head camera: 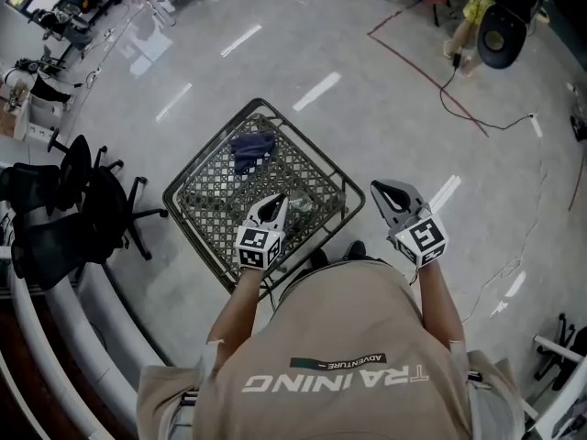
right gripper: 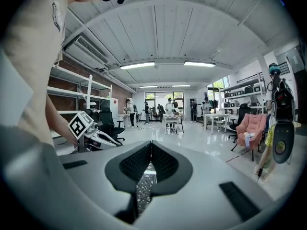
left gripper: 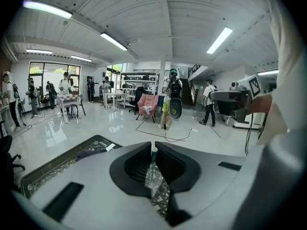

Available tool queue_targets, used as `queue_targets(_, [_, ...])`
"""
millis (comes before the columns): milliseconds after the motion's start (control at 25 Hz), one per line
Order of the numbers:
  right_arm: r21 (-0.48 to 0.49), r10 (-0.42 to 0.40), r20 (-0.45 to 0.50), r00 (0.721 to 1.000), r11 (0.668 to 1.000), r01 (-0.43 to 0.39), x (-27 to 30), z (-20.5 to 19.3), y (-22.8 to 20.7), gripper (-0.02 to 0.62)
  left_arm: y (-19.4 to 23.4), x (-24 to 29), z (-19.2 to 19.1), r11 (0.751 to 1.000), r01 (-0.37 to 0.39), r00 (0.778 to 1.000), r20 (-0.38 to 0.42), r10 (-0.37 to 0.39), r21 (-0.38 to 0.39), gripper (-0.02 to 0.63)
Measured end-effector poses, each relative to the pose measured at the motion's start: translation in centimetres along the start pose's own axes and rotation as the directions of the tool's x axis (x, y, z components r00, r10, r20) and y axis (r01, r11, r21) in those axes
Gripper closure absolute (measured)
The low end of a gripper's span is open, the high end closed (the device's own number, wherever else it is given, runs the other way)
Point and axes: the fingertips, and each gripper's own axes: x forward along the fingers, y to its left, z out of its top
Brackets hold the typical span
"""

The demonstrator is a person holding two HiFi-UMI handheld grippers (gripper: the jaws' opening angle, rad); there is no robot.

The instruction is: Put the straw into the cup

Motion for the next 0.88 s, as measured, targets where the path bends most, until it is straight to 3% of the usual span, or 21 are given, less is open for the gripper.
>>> queue_targets(240, [0.006,0.002,0.003,1.0,1.0,-0.002,-0.1,0.3,0.0,0.578,-0.2,2.1,-1.4,0.999,0.026,0.998,-0.055,-0.027,-0.018,0.568])
queue_targets(440, [0.001,0.015,0.005,1.0,1.0,-0.015,0.3,0.4,0.5,0.578,0.0,2.5,-1.3,0.999,0.021,0.999,-0.045,-0.023,-0.044,0.549])
queue_targets(600, [0.001,0.029,0.007,1.0,1.0,-0.029,0.6,0.4,0.6,0.577,-0.4,2.2,-0.3,0.997,0.044,0.999,-0.008,-0.044,-0.063,0.521])
queue_targets(880, [-0.014,0.054,0.012,0.998,0.998,-0.054,1.0,0.6,1.6,0.578,0.3,-1.2,3.8,0.997,-0.001,0.991,0.136,0.011,-0.075,0.522])
